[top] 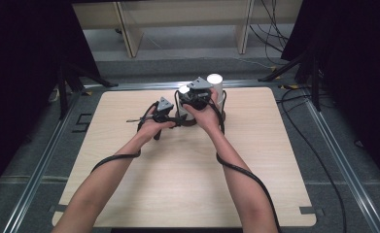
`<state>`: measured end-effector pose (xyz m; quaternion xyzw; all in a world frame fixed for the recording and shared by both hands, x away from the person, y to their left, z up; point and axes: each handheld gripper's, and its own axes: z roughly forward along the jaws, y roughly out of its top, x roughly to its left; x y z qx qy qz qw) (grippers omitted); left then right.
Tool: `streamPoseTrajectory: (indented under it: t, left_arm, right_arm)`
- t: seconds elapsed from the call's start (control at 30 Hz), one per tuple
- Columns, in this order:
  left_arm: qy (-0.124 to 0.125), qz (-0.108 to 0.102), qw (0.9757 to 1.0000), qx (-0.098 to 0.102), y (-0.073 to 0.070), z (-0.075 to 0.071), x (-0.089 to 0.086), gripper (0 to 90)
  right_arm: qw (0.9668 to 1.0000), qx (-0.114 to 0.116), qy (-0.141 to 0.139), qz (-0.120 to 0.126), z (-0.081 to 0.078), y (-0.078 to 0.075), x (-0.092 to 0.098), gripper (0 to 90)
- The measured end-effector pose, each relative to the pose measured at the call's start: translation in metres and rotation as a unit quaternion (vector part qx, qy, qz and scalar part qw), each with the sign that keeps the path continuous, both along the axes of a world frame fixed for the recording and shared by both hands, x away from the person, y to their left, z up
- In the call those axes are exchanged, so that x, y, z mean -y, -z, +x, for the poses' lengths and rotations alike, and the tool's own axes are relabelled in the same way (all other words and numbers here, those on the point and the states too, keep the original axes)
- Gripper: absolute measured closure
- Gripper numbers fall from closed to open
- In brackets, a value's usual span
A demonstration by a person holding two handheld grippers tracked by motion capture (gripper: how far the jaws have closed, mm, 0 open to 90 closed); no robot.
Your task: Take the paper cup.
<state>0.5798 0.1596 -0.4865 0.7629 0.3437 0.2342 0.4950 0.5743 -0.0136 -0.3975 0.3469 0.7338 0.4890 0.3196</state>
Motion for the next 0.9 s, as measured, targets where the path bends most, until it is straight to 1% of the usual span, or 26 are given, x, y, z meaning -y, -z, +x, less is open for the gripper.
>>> streamPoseTrajectory:
  t: [0.03, 0.07, 0.13, 0.2, 0.23, 0.27, 0.3, 0.33, 0.37, 0.4, 0.43, 0.47, 0.5, 0.53, 0.57, 0.6, 0.63, 0.67, 0.7, 0.77, 0.83, 0.87, 0.9]
  left_arm:
    - [0.000, 0.004, 1.0000, -0.001, 0.000, 0.000, 0.000, 20.3]
    - [0.001, 0.004, 1.0000, -0.001, 0.000, 0.001, 0.001, 20.1]
    - [0.005, 0.005, 1.0000, 0.000, -0.001, 0.002, 0.002, 19.8]
    - [0.007, -0.001, 1.0000, -0.001, -0.001, 0.003, 0.004, 19.8]
    - [0.009, 0.000, 1.0000, -0.001, -0.002, 0.004, 0.005, 19.9]
    - [0.012, 0.002, 0.9999, 0.000, -0.002, 0.004, 0.005, 19.9]
    - [0.013, 0.002, 0.9999, 0.001, -0.002, 0.004, 0.006, 19.9]
    - [0.013, -0.003, 0.9999, 0.002, -0.002, 0.005, 0.007, 20.0]
    - [0.014, -0.003, 0.9999, 0.002, -0.003, 0.005, 0.008, 20.0]
    - [0.013, -0.001, 0.9999, 0.002, -0.003, 0.005, 0.009, 20.2]
    - [0.013, -0.003, 0.9999, 0.002, -0.003, 0.005, 0.009, 20.4]
    - [0.013, -0.005, 0.9999, 0.002, -0.003, 0.006, 0.010, 20.4]
    - [0.013, -0.005, 0.9999, 0.001, -0.003, 0.006, 0.011, 20.8]
    - [0.017, 0.001, 0.9999, 0.001, -0.004, 0.006, 0.011, 21.0]
    - [0.018, 0.001, 0.9998, 0.002, -0.003, 0.006, 0.012, 21.2]
    - [0.017, 0.004, 0.9998, 0.002, -0.003, 0.006, 0.012, 21.1]
    - [0.014, 0.001, 0.9999, -0.001, -0.002, 0.007, 0.011, 21.5]
    - [0.014, 0.000, 0.9999, -0.001, -0.002, 0.007, 0.011, 22.2]
    - [0.014, 0.000, 0.9999, -0.002, -0.001, 0.008, 0.011, 22.4]
    - [0.011, -0.001, 0.9999, -0.003, 0.000, 0.008, 0.011, 22.6]
    - [0.012, 0.001, 0.9999, -0.004, 0.000, 0.008, 0.012, 23.2]
    - [0.012, 0.000, 0.9999, -0.005, 0.000, 0.008, 0.012, 23.2]
    - [0.012, 0.000, 0.9999, -0.007, 0.000, 0.008, 0.012, 24.0]
  right_arm:
    - [1.0000, 0.002, 0.003, -0.001, 0.001, 0.001, 0.000, 32.6]
    - [1.0000, -0.002, 0.003, -0.001, 0.001, 0.001, 0.000, 32.5]
    - [1.0000, -0.003, 0.004, 0.002, 0.002, 0.003, -0.001, 32.4]
    - [1.0000, 0.001, 0.007, 0.001, 0.004, 0.003, -0.001, 32.4]
    - [1.0000, -0.003, 0.003, 0.001, 0.004, 0.003, -0.001, 33.0]
    - [1.0000, -0.002, 0.004, 0.002, 0.005, 0.003, -0.002, 33.2]
    - [1.0000, -0.006, 0.003, -0.002, 0.006, 0.002, -0.002, 33.0]
    - [1.0000, -0.002, 0.005, 0.000, 0.006, 0.003, -0.003, 33.0]
    - [1.0000, -0.006, 0.003, -0.001, 0.007, 0.003, -0.004, 33.0]
    - [1.0000, -0.005, 0.005, 0.000, 0.008, 0.003, -0.005, 33.0]
    - [1.0000, -0.008, 0.004, -0.003, 0.008, 0.002, -0.005, 33.0]
    - [1.0000, -0.001, 0.007, 0.001, 0.009, 0.003, -0.006, 32.9]
    - [1.0000, -0.005, 0.007, 0.004, 0.010, 0.003, -0.006, 33.2]
    - [1.0000, -0.003, 0.007, 0.004, 0.010, 0.003, -0.006, 33.1]
    - [1.0000, -0.004, 0.008, 0.004, 0.010, 0.003, -0.007, 33.1]
    - [1.0000, -0.007, 0.006, 0.003, 0.010, 0.003, -0.006, 33.5]
    - [0.9999, -0.009, 0.006, 0.005, 0.010, 0.003, -0.006, 33.5]
    - [1.0000, -0.003, 0.009, 0.004, 0.011, 0.004, -0.007, 33.6]
    - [1.0000, -0.003, 0.008, 0.003, 0.011, 0.004, -0.007, 33.8]
    - [0.9999, -0.010, 0.006, 0.001, 0.012, 0.004, -0.007, 34.0]
    - [1.0000, -0.004, 0.008, 0.000, 0.013, 0.005, -0.008, 34.0]
    - [1.0000, -0.008, 0.006, -0.001, 0.013, 0.005, -0.007, 34.2]
    - [0.9999, -0.003, 0.011, 0.004, 0.013, 0.006, -0.008, 34.2]
